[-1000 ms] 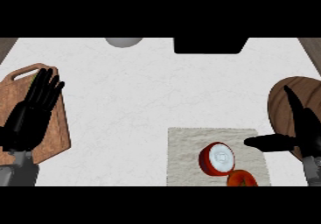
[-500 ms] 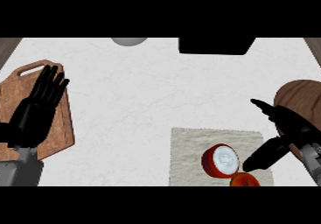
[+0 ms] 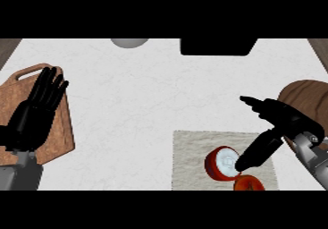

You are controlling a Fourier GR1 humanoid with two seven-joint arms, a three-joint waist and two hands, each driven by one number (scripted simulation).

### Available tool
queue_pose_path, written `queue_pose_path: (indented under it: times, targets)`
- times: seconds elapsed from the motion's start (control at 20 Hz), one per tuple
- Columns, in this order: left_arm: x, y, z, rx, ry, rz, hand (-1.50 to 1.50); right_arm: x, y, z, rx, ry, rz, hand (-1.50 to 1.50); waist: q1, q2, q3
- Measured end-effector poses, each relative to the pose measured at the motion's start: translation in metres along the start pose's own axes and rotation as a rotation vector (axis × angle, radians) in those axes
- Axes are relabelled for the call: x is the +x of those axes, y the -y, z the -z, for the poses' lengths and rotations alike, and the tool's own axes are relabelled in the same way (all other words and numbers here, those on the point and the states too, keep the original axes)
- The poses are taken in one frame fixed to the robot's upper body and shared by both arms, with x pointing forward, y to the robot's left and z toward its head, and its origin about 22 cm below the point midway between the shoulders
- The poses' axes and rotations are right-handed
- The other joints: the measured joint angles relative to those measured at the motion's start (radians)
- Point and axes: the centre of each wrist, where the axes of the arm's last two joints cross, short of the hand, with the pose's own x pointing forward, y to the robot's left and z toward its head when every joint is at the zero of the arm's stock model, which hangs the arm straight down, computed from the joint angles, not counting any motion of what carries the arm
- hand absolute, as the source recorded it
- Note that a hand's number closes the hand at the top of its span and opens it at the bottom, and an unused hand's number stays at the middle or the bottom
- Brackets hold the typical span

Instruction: Pick the can from the placemat and place it in the bowl

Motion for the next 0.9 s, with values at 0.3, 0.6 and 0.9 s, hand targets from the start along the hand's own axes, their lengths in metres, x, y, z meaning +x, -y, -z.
queue_pose_path:
  times: [0.3, 0.6, 0.9]
  targets:
    - [-0.002, -0.005, -0.003, 0.012, 0.004, 0.008, 0.00, -0.003, -0.016, -0.004, 0.025, -0.011, -0.012, -1.50, -0.014, -0.002, 0.001]
    - [-0.001, -0.002, -0.006, 0.010, -0.001, -0.001, 0.00, -0.003, -0.034, -0.008, -0.055, 0.003, -0.065, -1.50, -0.014, -0.003, 0.001]
    - [0.000, 0.002, -0.007, 0.014, 0.002, 0.001, 0.00, -0.010, -0.055, -0.008, -0.094, 0.020, -0.092, -1.50, -0.015, -0.002, 0.002]
